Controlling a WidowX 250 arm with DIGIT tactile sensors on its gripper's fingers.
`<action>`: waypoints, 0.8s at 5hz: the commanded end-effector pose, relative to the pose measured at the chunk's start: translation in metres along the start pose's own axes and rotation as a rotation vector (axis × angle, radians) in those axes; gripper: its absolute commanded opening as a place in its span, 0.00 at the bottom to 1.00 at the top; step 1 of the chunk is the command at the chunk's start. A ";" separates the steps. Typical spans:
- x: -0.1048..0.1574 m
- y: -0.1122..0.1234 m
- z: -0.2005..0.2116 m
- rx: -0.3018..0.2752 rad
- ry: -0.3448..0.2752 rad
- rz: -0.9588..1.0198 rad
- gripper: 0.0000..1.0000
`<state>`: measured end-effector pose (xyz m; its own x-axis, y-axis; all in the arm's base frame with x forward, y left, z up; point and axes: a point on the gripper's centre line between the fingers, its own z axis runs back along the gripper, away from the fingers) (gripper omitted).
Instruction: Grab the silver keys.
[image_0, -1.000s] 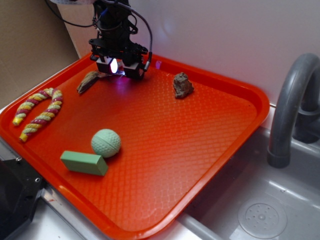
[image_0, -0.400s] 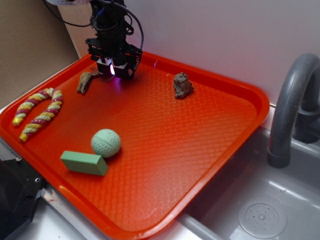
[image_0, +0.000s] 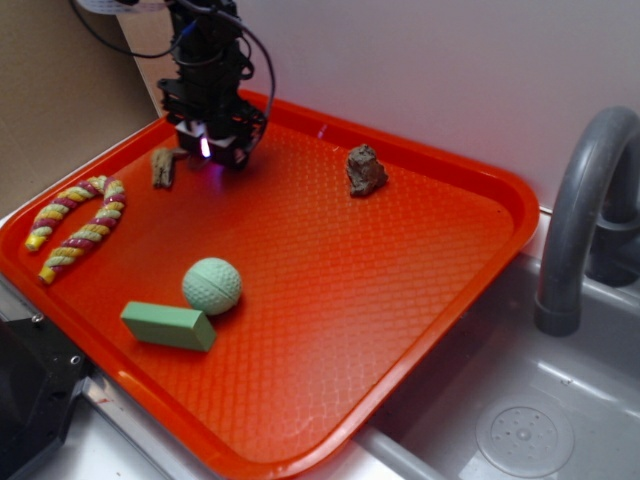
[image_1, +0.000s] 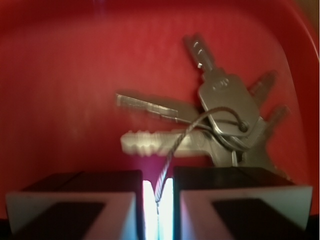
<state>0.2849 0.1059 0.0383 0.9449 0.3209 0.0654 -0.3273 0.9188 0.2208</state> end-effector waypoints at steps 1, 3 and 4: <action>-0.009 0.015 0.121 -0.294 -0.281 -0.099 0.00; -0.023 0.005 0.181 -0.381 -0.267 -0.276 0.00; -0.037 -0.004 0.193 -0.390 -0.178 -0.342 0.00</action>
<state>0.2506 0.0327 0.2001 0.9892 -0.0061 0.1466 0.0263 0.9902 -0.1369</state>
